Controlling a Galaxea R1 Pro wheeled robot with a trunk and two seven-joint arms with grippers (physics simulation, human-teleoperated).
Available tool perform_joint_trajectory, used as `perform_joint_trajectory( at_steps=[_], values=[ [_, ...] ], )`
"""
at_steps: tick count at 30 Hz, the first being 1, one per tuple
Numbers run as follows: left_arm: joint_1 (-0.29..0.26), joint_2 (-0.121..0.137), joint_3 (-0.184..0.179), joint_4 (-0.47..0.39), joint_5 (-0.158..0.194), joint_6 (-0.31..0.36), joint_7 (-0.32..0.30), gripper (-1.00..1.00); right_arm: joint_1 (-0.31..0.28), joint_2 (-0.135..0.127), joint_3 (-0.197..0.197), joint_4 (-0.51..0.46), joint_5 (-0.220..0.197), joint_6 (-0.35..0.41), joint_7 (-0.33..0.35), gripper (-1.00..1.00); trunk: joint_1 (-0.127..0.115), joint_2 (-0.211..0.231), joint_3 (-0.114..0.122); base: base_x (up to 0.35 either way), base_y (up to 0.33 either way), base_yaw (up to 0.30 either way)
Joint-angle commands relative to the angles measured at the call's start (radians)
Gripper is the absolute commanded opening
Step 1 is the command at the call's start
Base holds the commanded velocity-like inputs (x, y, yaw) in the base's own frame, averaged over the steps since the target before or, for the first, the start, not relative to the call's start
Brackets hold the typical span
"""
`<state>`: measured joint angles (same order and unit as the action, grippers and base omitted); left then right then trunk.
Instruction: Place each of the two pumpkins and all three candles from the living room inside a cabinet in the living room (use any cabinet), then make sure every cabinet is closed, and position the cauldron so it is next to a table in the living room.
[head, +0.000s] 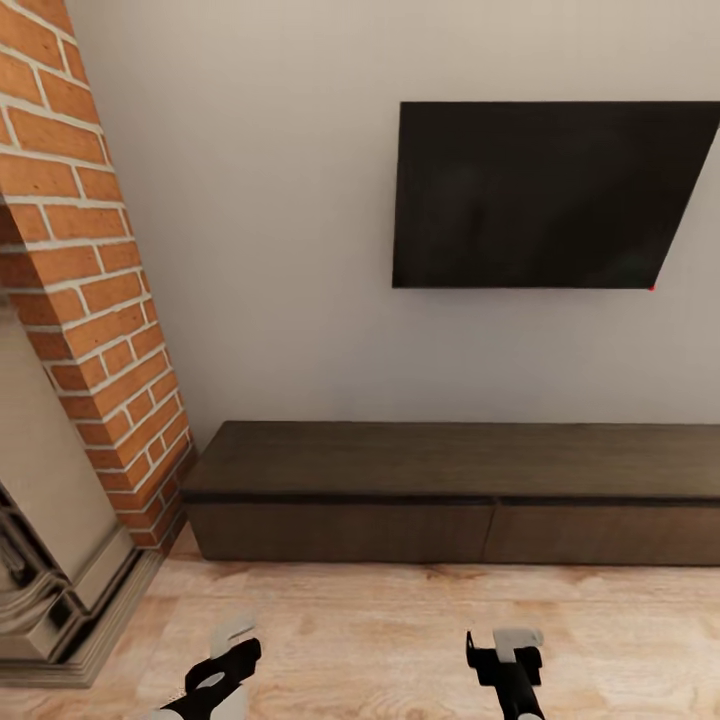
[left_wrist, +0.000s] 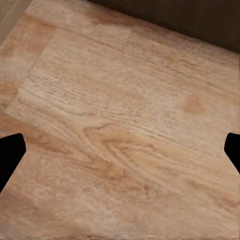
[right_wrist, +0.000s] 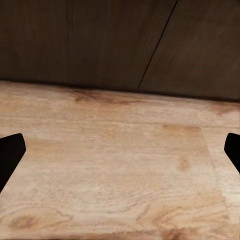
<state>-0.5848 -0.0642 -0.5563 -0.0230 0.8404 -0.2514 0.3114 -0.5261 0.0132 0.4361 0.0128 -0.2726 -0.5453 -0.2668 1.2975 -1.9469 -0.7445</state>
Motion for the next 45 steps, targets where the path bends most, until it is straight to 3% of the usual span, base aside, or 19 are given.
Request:
perform_joint_trajectory(
  at_steps=[1,10,15,18,22,25,30,35,41,45],
  values=[
    [0.015,0.000,-0.008,0.000,0.006,-0.003,0.004,1.00,0.003,0.000,0.009,0.002,-0.007,-0.007,-0.003,1.00,-0.004,0.007,0.002,0.000,0.000,0.260],
    [0.102,0.005,-0.010,0.000,0.004,-0.005,0.003,1.00,0.006,0.002,0.010,0.003,-0.008,-0.016,-0.003,1.00,-0.039,0.070,0.031,0.000,0.000,0.274],
    [0.164,0.052,-0.012,0.000,0.002,-0.027,0.000,1.00,0.006,0.006,0.012,0.003,-0.007,-0.019,-0.003,1.00,-0.058,0.105,0.046,0.000,0.000,0.279],
    [0.205,0.081,-0.013,0.000,0.004,-0.075,-0.036,1.00,0.006,0.005,0.012,0.003,-0.007,-0.022,-0.003,1.00,-0.069,0.126,0.055,0.000,0.000,0.279],
    [0.268,0.094,-0.012,0.000,0.005,-0.165,-0.067,1.00,0.010,0.003,0.011,0.003,-0.005,-0.044,-0.003,1.00,-0.085,0.154,0.066,0.000,0.000,0.279],
    [0.291,0.094,-0.013,0.000,0.005,-0.262,-0.071,1.00,0.025,0.001,0.010,0.004,-0.004,-0.066,-0.003,1.00,-0.096,0.175,0.074,0.000,0.000,0.279],
    [0.313,0.092,-0.013,0.000,0.005,-0.318,-0.072,1.00,0.082,0.005,0.012,0.004,-0.001,-0.206,-0.005,1.00,-0.115,0.210,0.088,0.000,0.000,0.279],
    [0.340,0.090,-0.013,0.000,0.005,-0.381,-0.072,1.00,0.099,0.006,0.012,0.003,-0.005,-0.253,-0.006,1.00,-0.134,0.245,0.102,0.000,0.000,0.279],
    [0.354,0.090,-0.012,0.001,0.005,-0.423,-0.072,1.00,0.103,0.002,0.010,0.006,-0.007,-0.267,-0.006,1.00,-0.157,0.287,0.121,0.000,0.000,0.279],
    [0.356,0.088,-0.012,0.000,0.003,-0.399,-0.073,1.00,0.106,0.000,0.007,0.007,-0.008,-0.269,-0.008,1.00,-0.169,0.308,0.130,0.000,0.000,0.280]
  ],
)
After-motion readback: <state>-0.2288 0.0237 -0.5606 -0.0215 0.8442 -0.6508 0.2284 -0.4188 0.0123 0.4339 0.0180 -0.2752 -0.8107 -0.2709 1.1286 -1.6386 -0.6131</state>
